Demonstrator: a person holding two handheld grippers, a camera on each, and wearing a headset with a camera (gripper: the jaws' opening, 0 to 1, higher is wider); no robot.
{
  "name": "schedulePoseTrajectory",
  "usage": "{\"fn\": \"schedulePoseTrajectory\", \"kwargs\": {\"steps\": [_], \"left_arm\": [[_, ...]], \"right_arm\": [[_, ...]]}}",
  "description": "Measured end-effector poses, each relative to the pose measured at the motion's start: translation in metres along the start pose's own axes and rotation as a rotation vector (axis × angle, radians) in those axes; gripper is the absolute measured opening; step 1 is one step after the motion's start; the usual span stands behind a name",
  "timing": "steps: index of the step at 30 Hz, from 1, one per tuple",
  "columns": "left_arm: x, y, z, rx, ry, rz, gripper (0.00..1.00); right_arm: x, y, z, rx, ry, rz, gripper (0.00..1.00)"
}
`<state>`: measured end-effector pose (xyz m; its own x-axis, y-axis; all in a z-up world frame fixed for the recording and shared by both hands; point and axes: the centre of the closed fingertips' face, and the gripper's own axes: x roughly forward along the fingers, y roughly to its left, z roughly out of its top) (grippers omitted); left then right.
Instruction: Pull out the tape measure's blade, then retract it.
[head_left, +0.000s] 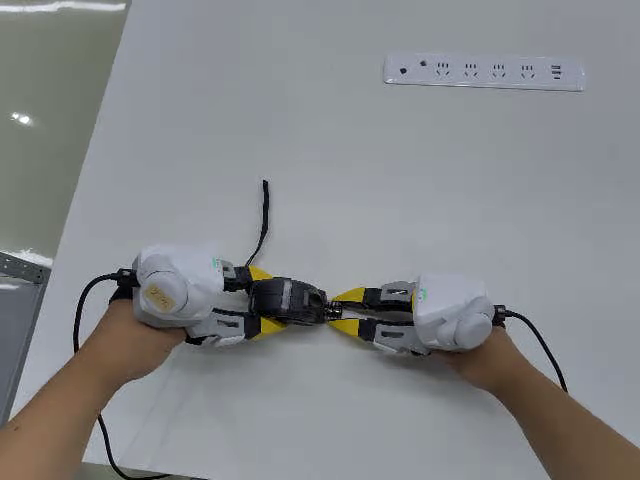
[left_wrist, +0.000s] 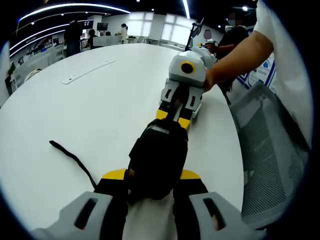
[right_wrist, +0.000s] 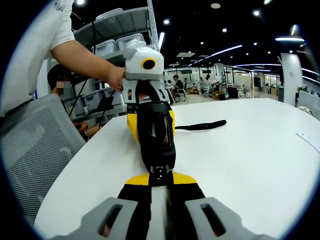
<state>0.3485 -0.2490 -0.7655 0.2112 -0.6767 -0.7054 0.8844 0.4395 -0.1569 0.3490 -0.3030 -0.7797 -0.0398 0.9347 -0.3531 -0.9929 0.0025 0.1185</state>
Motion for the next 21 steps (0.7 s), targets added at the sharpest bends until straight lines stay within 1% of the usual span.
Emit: {"fn": "schedulePoseTrajectory", "kwargs": {"steps": [21], "left_arm": [[0.000, 0.000, 0.000, 0.004, 0.001, -0.003, 0.31]], "right_arm": [[-0.018, 0.001, -0.005, 0.023, -0.005, -0.025, 0.12]]}}
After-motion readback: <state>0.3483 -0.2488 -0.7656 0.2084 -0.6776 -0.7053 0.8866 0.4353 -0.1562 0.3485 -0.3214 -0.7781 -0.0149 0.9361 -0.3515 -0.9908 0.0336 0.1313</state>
